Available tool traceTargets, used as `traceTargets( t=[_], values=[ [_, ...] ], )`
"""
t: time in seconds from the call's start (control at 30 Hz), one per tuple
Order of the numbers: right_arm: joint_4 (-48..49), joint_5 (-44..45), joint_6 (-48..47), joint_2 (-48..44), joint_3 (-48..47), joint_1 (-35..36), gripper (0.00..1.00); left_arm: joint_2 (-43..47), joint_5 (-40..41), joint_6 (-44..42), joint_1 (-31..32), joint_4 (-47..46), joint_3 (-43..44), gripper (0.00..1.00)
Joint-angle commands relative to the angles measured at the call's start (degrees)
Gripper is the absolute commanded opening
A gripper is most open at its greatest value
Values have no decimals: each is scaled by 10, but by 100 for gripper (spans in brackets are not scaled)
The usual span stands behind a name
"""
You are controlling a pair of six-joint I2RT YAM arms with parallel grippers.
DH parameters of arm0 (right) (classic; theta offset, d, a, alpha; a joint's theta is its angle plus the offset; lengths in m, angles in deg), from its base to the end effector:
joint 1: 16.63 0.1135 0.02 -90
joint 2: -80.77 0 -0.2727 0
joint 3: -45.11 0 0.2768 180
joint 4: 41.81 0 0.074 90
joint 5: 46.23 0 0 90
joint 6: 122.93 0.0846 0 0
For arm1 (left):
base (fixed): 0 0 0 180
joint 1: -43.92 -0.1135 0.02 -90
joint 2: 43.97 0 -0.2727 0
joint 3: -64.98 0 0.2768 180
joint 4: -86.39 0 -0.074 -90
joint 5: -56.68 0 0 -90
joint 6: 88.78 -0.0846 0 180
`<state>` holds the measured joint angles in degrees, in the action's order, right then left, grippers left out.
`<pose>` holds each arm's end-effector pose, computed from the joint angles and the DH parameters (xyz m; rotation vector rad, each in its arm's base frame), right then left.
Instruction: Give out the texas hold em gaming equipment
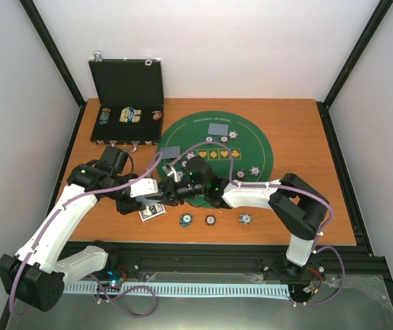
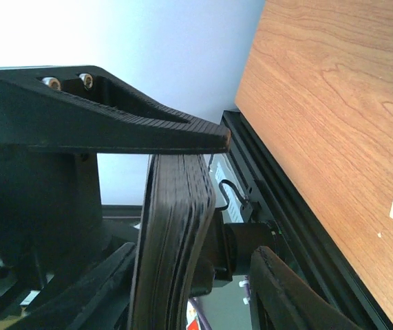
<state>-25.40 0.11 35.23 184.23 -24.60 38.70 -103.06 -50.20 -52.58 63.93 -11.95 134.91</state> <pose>0.2038 0.3973 0.1846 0.4243 -2.4066 -1.9630 0.1820 -0.0924 0.2532 1.6921 2.1394 -0.2533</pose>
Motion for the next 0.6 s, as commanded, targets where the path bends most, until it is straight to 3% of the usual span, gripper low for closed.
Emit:
traceTargets(
  t=[0.0,0.57],
  values=[
    [-56,19,-22,-19,25,-15,41,10,-1,-11,3,6,15,18],
    [-133,40,-59,-98,30,-30,18,8,3,-14,3,5,13,18]
  ],
)
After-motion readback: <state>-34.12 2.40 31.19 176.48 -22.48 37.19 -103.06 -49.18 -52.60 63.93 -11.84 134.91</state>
